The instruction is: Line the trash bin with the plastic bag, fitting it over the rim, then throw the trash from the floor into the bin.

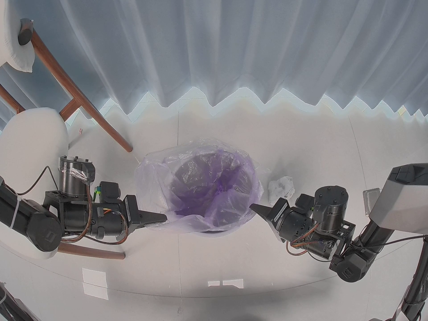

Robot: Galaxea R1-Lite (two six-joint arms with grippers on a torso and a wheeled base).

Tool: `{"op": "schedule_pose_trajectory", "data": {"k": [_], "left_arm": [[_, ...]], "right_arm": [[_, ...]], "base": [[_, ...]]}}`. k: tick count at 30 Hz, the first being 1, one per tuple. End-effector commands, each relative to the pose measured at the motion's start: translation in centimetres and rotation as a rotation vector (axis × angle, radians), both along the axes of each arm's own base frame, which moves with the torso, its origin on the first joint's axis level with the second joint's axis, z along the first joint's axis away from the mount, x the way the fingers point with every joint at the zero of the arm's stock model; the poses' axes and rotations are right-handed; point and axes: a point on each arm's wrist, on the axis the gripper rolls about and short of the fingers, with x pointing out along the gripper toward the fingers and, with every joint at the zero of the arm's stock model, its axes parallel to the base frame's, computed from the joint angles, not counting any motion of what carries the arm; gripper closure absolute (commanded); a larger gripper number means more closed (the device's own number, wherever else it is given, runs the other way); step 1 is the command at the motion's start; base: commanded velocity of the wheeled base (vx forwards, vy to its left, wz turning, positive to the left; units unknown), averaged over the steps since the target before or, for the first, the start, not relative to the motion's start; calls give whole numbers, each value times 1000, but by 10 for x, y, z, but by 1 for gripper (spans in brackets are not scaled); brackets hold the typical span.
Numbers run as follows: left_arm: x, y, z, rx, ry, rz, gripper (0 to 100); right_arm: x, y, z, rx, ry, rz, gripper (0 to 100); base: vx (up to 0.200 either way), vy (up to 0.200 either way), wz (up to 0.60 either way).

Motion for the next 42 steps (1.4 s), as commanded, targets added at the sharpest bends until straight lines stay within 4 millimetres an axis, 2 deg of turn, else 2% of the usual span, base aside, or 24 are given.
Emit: {"op": "schedule_pose_trajectory", "data": {"k": [1,5,8,14,17,21,24,27,30,42], "left_arm": [[1,0,-9,19,24,-3,100],[-1,1,-25,95,27,-7,100],[0,1,-45,198,31,6,100],[-3,-1,-56,238,50,-15,100],[-2,-2,-61,259,64,-4,100],[2,-9,-79,337,96,28,100],[4,-10,-89,378,112,38,100],[5,-10,-92,397,105,29,100],[13,-10,-97,425,83,46,100],[26,-12,-121,425,54,73,100]], "right_arm": [[0,0,-5,-22,5,4,100],[3,-8,-15,-111,-24,4,100],[6,-22,-24,-215,-52,8,100],[6,-35,-34,-244,-14,14,100],[7,-38,-44,-279,4,20,100],[10,-39,-63,-333,20,33,100],[14,-37,-70,-344,24,38,100],[17,-36,-72,-350,20,41,100],[36,-41,-78,-359,-3,2,100],[55,-48,-85,-364,-22,-41,100]], "base": [[0,0,0],[0,0,0],[0,0,0],[0,0,0],[0,0,0],[0,0,0],[0,0,0],[0,0,0],[0,0,0],[0,0,0]]}}
